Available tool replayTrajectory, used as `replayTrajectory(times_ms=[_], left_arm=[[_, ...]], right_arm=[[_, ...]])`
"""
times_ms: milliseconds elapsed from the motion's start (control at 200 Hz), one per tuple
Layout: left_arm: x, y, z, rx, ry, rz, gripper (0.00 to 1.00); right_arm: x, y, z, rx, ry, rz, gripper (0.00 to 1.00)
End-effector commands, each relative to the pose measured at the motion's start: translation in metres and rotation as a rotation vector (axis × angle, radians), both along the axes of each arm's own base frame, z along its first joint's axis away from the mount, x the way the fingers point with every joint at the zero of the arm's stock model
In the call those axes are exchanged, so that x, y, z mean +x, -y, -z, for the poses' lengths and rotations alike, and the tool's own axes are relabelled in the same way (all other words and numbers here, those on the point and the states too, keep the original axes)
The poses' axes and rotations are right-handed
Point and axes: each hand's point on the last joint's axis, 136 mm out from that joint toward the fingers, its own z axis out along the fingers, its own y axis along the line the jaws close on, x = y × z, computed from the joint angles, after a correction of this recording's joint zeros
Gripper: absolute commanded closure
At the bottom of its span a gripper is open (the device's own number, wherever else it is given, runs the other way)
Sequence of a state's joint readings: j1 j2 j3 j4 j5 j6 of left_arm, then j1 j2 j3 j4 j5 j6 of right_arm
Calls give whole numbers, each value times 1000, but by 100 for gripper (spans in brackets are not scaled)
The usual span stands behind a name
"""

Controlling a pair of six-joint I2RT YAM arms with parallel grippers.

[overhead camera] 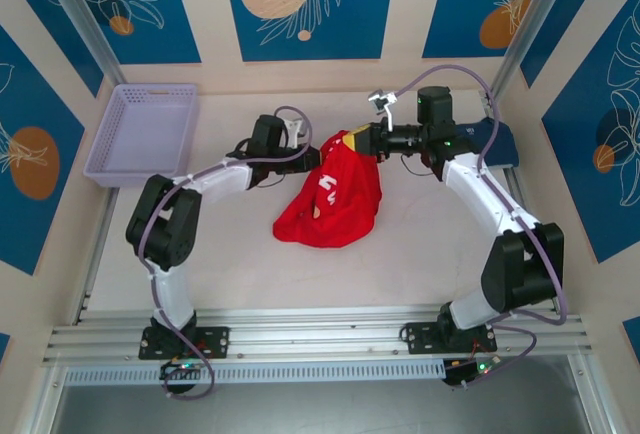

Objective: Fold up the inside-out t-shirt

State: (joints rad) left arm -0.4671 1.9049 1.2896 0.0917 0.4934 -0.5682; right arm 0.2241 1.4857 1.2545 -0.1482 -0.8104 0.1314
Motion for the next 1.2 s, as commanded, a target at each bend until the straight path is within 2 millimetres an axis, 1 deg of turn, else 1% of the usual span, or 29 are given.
replayTrajectory(times_ms=[0,65,145,220,265,285,345,415,485,515,560,615,675,735,755,835,915,985,1045,1135,1195], left_arm=[[25,-55,-4,-7,-48,-190,100],[33,-99,6,-4,-92,-312,100],[32,-150,28,26,-154,-445,100],[25,-187,53,58,-202,-538,100],[20,-202,67,84,-225,-572,100],[18,-207,71,98,-231,-582,99],[12,-215,82,143,-242,-584,91],[7,-215,84,157,-230,-573,73],[1,-216,82,172,-215,-574,64],[-3,-218,80,187,-209,-580,58],[-10,-222,75,212,-189,-597,50],[-20,-224,64,234,-150,-606,43],[-33,-215,43,252,-74,-572,37],[-49,-193,16,281,18,-500,31],[-55,-183,7,287,48,-470,30],[-84,-133,-27,280,169,-318,26],[-115,-81,-50,237,260,-156,24],[-137,-44,-60,185,293,-45,25],[-152,-17,-63,140,298,30,26],[-168,15,-56,109,286,120,26],[-173,29,-49,111,273,161,28]], right_arm=[[-17,11,-67,35,167,17,100],[-21,17,-83,43,196,49,100],[-27,26,-94,44,216,96,100],[-30,31,-91,41,214,133,100],[-30,33,-88,39,210,149,100],[-30,32,-85,39,206,150,100],[-28,31,-77,36,185,151,100],[-24,27,-65,32,153,141,100],[-21,21,-54,26,120,130,100],[-19,19,-50,22,108,129,100],[-17,16,-46,17,90,129,100],[-15,14,-43,11,76,129,100],[-13,11,-41,4,58,135,100],[-11,8,-39,-4,38,143,100],[-11,7,-38,-9,30,146,100],[-11,3,-35,-20,-7,163,100],[-9,2,-34,-25,-49,200,100],[-6,3,-35,-21,-90,242,100],[-4,4,-36,-14,-124,277,100],[-2,3,-42,9,-160,304,100],[-1,3,-47,19,-168,321,100]])
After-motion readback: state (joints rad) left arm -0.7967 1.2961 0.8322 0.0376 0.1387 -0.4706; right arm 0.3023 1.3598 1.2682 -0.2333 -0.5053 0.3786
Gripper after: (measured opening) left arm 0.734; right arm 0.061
